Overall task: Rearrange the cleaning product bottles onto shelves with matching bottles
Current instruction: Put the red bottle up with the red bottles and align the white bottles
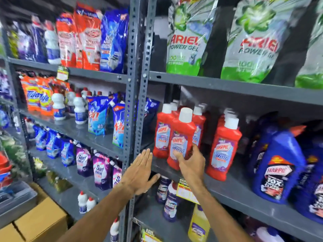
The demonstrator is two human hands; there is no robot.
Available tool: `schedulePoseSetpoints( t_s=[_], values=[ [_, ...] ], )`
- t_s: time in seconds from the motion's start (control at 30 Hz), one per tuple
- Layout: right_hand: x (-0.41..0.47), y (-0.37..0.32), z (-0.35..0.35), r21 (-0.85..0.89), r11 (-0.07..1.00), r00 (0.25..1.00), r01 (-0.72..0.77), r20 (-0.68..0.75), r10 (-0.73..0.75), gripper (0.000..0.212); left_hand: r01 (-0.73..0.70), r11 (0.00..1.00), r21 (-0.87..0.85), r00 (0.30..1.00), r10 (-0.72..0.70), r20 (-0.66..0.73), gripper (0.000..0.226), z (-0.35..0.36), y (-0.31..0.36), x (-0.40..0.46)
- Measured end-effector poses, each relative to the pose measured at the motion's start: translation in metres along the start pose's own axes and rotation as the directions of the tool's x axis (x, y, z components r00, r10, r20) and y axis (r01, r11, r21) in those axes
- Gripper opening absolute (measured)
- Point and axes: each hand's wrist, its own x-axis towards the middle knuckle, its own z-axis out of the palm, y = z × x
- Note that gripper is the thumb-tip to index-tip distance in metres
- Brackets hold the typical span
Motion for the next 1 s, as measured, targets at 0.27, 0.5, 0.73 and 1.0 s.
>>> schedulePoseSetpoints(
  t_s=[0.27,0.5,0.73,1.0],
  values=[
    [0.031,0.019,0.005,-0.095,0.993,0.997,-0.075,0.026,0.078,0.067,0.041,0.999,0.015,0.991,-0.042,0.126,0.098,0.018,0.0,0.022],
    [0.046,0.038,0.007,-0.068,0.993,0.994,-0.099,0.034,0.102,0.072,0.058,0.998,-0.006,0.992,-0.057,0.117,0.1,0.035,-0.003,0.028],
    [0.051,0.048,0.01,0.002,0.998,0.997,-0.057,0.055,0.056,0.069,0.074,0.997,-0.015,0.997,-0.074,0.038,0.105,0.045,-0.002,0.028],
    [0.04,0.071,0.007,-0.037,0.996,0.977,-0.078,0.197,0.084,0.074,0.08,0.997,-0.015,0.997,-0.08,0.022,0.106,0.049,-0.002,0.027]
  ],
)
